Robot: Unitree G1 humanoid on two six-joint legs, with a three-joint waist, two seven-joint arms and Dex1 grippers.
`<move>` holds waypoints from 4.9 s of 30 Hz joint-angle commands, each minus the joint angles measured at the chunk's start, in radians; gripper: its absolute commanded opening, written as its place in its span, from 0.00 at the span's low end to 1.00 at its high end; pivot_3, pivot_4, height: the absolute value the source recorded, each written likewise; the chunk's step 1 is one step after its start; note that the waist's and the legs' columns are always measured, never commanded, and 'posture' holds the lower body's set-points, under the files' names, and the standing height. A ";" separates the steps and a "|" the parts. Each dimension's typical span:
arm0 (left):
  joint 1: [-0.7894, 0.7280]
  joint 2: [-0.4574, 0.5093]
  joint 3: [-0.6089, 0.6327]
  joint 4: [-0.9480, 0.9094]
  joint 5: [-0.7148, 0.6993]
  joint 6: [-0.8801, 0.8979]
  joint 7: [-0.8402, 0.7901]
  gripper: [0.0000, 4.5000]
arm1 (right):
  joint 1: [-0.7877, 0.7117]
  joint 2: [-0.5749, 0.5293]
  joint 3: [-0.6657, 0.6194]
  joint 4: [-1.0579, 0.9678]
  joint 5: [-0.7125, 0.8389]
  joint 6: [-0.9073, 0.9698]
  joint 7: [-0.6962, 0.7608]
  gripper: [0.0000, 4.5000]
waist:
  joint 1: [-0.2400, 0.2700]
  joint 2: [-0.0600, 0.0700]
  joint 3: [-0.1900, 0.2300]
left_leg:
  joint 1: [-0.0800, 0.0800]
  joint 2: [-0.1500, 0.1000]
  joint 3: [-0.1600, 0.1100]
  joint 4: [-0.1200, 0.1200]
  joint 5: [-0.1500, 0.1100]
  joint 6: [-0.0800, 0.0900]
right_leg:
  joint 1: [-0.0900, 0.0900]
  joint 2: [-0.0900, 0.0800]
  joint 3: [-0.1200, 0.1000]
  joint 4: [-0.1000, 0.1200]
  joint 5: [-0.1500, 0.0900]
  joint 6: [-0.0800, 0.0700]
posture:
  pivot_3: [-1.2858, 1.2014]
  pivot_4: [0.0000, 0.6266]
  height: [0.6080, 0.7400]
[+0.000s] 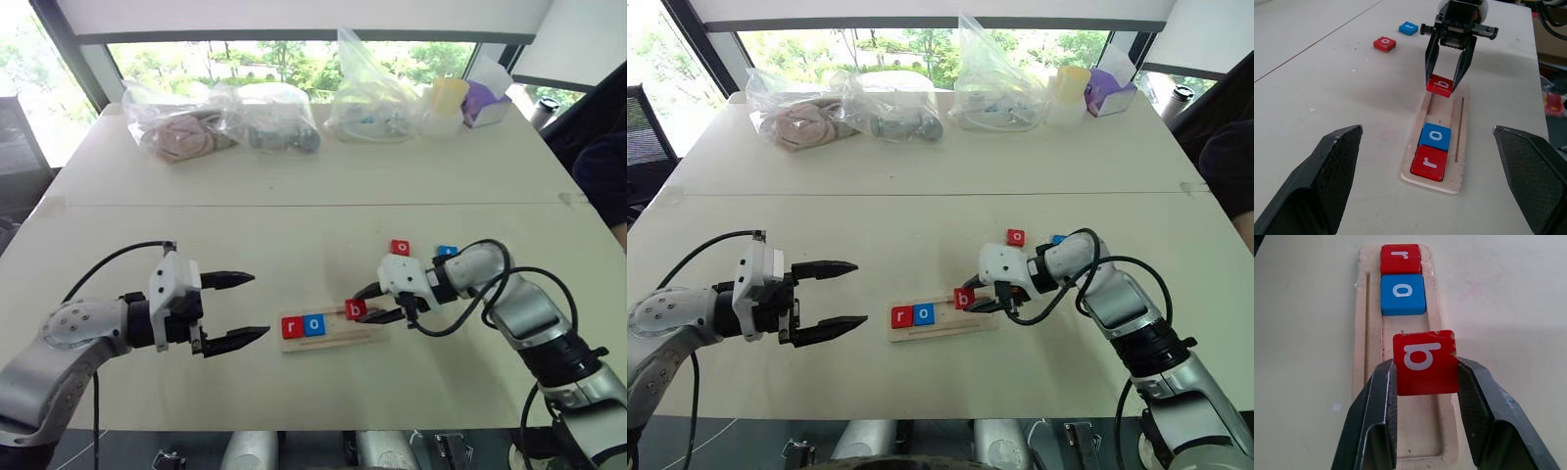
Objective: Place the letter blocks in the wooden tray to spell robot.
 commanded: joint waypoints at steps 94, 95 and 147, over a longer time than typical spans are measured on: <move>-0.122 -0.074 -0.124 0.041 0.047 -0.032 0.025 1.00 | -0.090 0.542 -0.515 -0.065 -0.064 1.043 -1.147 0.25 | -0.007 0.000 -0.002 | -0.001 -0.001 0.001 0.000 0.000 0.000 | -0.002 0.003 0.000 0.004 0.000 0.000 | 0.52 0.24 1.00; -0.134 -0.079 -0.135 0.047 0.052 -0.033 0.023 1.00 | -0.087 0.529 -0.514 -0.072 -0.062 1.050 -1.143 0.25 | -0.007 0.000 -0.002 | -0.001 -0.001 0.001 0.000 0.000 0.000 | -0.002 0.003 0.000 0.004 0.000 0.000 | 0.52 0.24 1.00; -0.112 -0.115 -0.109 0.066 0.086 -0.052 0.054 1.00 | 0.015 -0.338 -0.068 0.289 0.041 -0.196 0.004 0.99 | -0.003 -0.001 -0.001 | -0.002 -0.001 0.003 0.000 -0.001 0.002 | 0.000 0.001 0.000 -0.005 0.000 0.004 | 0.52 0.24 1.00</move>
